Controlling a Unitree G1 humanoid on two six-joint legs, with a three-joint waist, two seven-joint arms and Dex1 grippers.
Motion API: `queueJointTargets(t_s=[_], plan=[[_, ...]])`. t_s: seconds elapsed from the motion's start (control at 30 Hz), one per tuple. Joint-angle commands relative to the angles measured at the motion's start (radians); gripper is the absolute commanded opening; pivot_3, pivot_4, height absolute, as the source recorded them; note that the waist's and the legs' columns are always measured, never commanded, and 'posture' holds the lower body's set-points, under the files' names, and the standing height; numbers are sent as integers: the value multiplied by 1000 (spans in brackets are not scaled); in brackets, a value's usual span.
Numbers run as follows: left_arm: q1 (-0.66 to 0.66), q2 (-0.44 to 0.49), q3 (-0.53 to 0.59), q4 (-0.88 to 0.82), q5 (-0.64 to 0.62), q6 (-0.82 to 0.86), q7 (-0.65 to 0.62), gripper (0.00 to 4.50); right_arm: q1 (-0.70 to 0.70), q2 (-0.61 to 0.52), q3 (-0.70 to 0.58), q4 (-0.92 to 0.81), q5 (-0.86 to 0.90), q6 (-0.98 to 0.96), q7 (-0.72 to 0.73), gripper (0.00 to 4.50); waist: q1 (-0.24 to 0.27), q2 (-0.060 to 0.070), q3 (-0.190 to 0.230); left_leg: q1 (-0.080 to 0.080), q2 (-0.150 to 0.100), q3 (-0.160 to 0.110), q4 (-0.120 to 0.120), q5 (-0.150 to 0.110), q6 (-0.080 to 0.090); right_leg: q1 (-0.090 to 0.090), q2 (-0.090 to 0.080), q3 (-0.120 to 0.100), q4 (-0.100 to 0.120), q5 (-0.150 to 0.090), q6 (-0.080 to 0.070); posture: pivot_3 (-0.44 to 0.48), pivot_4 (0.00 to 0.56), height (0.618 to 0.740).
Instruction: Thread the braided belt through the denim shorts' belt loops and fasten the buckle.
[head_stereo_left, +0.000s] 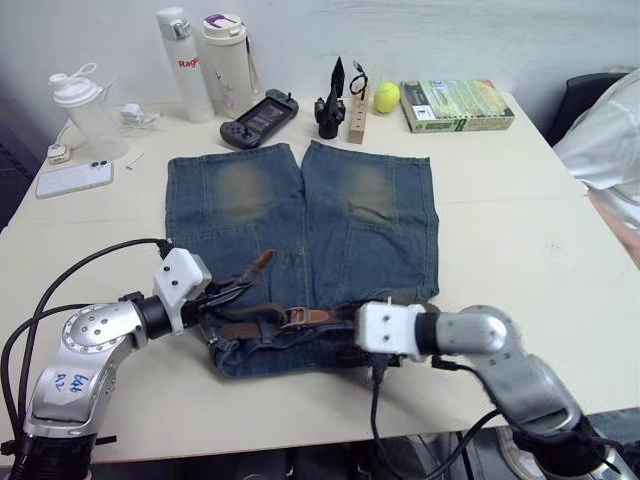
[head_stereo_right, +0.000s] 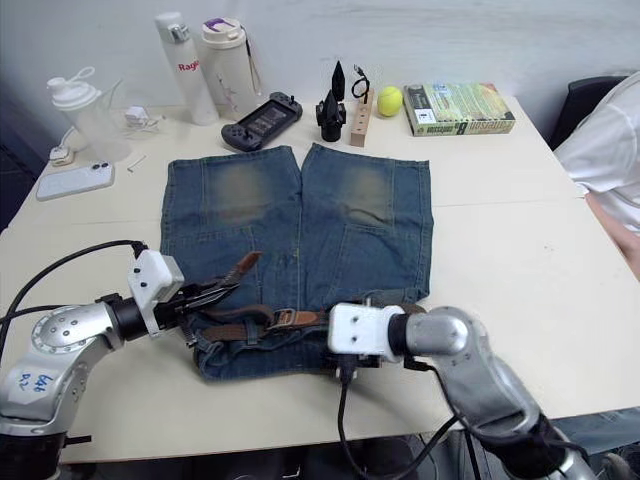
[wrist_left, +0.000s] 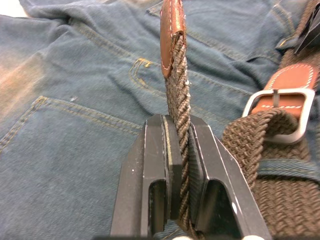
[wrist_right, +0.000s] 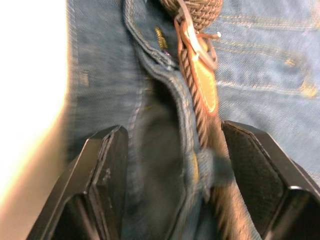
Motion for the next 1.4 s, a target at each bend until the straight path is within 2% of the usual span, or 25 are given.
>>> queueJointTargets(t_s=[0.03,0.1,0.17,0.27,0.3,0.33,0.37,0.4,0.53,0.63,0.8,0.9,1.13,1.4], plan=[[12,4,29,-62,-37,-12,-3,339,-109,106,-120,-26,177,192,-45,3331,-2,0,0,0,0,-1,0,0,0,0,-1,0,0,0,0,0,150,720],[21,-1,33,-69,-39,-16,6,339,-171,171,-115,44,172,234,-136,3331,-9,0,0,1,1,-1,-1,0,-2,0,0,1,0,0,-1,0,150,720],[26,-8,41,-76,-48,-11,21,339,-160,189,-46,79,156,229,-179,3331,-7,0,0,1,2,-1,-2,0,-3,-1,0,0,0,-1,-2,0,150,720],[30,-6,50,-81,-45,-15,38,339,-124,188,50,96,143,204,-216,2510,1,0,0,0,1,-3,-2,0,-3,-1,2,-1,0,-1,-2,0,150,720],[27,-5,54,-78,-43,-17,43,339,-111,179,81,95,140,204,-218,1979,1,0,0,-1,0,-3,-2,-1,-3,-1,2,-2,0,-1,-2,0,150,720],[25,-4,57,-76,-42,-18,45,339,-102,172,99,94,140,207,-218,1661,1,0,0,-1,0,-3,-2,-1,-3,-1,2,-2,0,-1,-2,0,150,720],[19,-5,65,-73,-40,-20,54,339,-85,163,114,89,149,229,-213,1469,1,0,0,-1,-1,-3,-2,-1,-2,-1,2,-2,0,-1,-2,0,150,720],[14,-8,74,-70,-42,-22,60,339,-71,133,144,98,131,224,-207,1469,0,0,0,-2,-1,-3,-2,-1,-2,-1,2,-2,0,-1,-2,0,150,720],[4,-18,106,-63,-58,-21,87,339,-33,78,210,149,93,198,-232,118,-1,0,0,-1,-2,-1,-1,0,-1,-1,2,-2,0,0,-2,0,150,720],[6,-23,129,-55,-74,-12,98,339,-13,57,243,171,79,175,-255,118,-1,0,0,1,0,-1,-2,0,-2,0,2,-1,0,-1,-2,0,150,720],[74,5,116,-40,-27,-65,66,339,1,35,263,160,79,146,-279,118,-2,-1,-1,2,0,-1,-2,-1,-2,1,2,-1,0,-1,-2,0,150,720],[107,13,86,-43,2,-101,52,339,-16,50,224,137,104,139,-289,118,-2,-1,-1,2,0,-1,-2,-1,-2,1,2,-1,0,-1,-2,0,150,720],[120,10,41,-25,42,-154,39,339,-111,127,51,43,287,256,-278,118,-1,0,-1,1,1,-1,-2,-1,-3,0,-2,-1,-1,-1,-2,0,150,720],[108,6,41,-15,43,-162,45,339,-151,153,78,58,329,291,-328,118,-3,1,0,-1,1,-2,-3,-2,-3,-1,-1,-1,-1,-1,-2,0,150,720]])
